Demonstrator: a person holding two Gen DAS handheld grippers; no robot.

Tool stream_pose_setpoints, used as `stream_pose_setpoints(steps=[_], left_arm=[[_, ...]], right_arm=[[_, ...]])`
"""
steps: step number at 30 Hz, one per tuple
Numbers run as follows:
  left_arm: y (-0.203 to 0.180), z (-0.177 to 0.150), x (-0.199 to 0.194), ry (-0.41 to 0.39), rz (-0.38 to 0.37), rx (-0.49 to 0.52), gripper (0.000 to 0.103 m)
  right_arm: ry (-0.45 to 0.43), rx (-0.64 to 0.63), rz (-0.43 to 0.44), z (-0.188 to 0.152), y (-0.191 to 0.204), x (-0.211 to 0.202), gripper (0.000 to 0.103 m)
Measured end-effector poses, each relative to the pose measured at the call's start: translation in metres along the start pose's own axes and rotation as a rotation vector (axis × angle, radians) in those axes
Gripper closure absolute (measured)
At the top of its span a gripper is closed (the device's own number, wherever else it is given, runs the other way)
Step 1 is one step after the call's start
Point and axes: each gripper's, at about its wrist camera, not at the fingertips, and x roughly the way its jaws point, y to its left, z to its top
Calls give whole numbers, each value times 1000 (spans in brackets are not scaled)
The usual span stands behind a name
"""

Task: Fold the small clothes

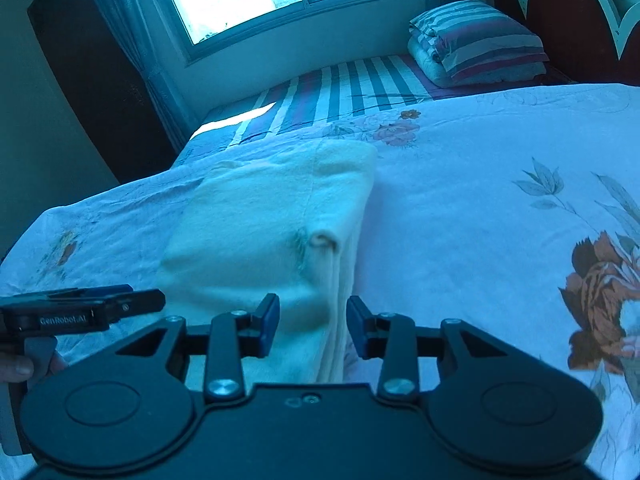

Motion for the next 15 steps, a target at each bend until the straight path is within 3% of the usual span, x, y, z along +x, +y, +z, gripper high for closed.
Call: stream_pose_setpoints(steps=[5, 9, 15], left_arm=[[-5, -52, -25, 29, 35, -4, 24], [1, -52, -46, 4, 14, -20, 24], [22, -19, -34, -45, -138, -78, 24]], right_arm=[[138, -37, -25, -38, 0, 3, 65], [52, 3, 22, -41, -8, -22, 65], [-58, 123, 123, -13, -34, -20, 53]])
